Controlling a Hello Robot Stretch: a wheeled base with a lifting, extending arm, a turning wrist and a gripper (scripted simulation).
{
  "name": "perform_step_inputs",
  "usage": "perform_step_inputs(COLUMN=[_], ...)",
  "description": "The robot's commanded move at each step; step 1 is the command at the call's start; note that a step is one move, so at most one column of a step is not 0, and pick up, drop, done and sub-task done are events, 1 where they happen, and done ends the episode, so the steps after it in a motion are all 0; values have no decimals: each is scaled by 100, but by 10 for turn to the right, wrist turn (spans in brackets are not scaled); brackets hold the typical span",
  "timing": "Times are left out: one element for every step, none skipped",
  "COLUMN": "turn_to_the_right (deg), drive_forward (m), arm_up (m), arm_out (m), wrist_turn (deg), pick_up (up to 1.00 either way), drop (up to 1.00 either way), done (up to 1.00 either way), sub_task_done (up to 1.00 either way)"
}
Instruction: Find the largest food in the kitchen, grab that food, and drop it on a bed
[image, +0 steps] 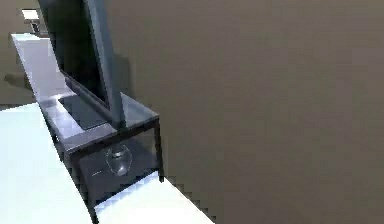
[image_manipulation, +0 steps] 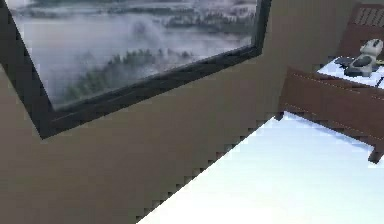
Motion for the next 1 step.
perform_step_inputs(turn_to_the_right=[-450], drive_forward=[0], arm_up=[0], arm_out=[0], wrist_turn=[0], pick_up=[0], drop=[0], done=[0], sub_task_done=[0])
